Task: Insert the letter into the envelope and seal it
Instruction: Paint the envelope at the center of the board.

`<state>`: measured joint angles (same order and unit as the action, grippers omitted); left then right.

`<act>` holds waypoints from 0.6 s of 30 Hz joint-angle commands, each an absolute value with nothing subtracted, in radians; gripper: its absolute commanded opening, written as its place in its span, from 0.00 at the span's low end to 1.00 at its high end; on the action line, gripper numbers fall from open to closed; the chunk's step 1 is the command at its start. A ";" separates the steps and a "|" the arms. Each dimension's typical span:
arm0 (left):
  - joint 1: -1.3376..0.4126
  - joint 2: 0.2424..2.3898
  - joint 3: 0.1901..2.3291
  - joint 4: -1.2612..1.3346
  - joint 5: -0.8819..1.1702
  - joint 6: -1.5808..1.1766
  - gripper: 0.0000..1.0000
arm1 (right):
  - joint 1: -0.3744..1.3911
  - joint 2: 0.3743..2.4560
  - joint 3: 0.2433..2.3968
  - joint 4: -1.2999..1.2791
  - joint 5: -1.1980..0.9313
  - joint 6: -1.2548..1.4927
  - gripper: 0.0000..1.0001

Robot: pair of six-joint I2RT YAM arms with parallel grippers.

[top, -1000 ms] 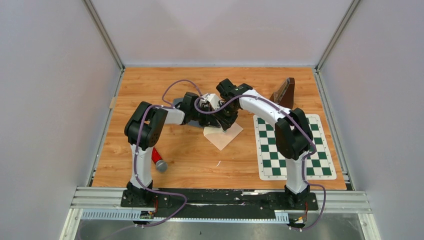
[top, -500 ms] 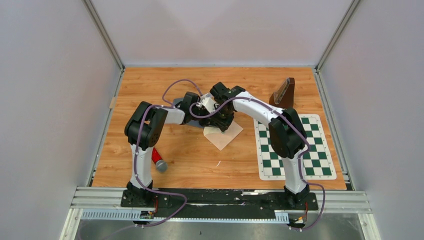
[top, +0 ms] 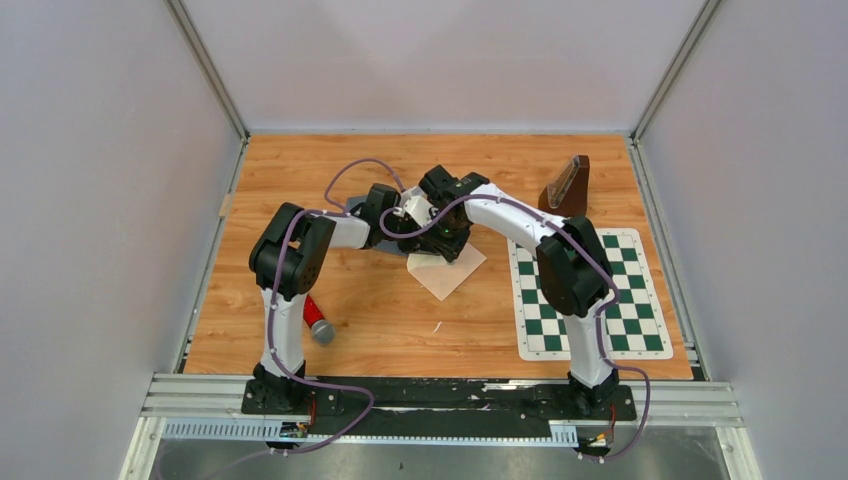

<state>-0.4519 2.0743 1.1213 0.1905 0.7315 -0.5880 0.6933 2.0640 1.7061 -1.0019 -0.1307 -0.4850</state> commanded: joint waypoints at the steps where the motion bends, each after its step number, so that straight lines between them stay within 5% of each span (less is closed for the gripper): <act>1: -0.457 2.101 1.132 0.153 0.674 -0.551 0.00 | 0.699 2.071 1.695 -1.007 -0.104 -0.493 0.00; 18: -0.457 2.105 1.130 0.148 0.656 -0.550 0.00 | 0.737 2.033 1.640 -1.047 -0.197 -0.446 0.00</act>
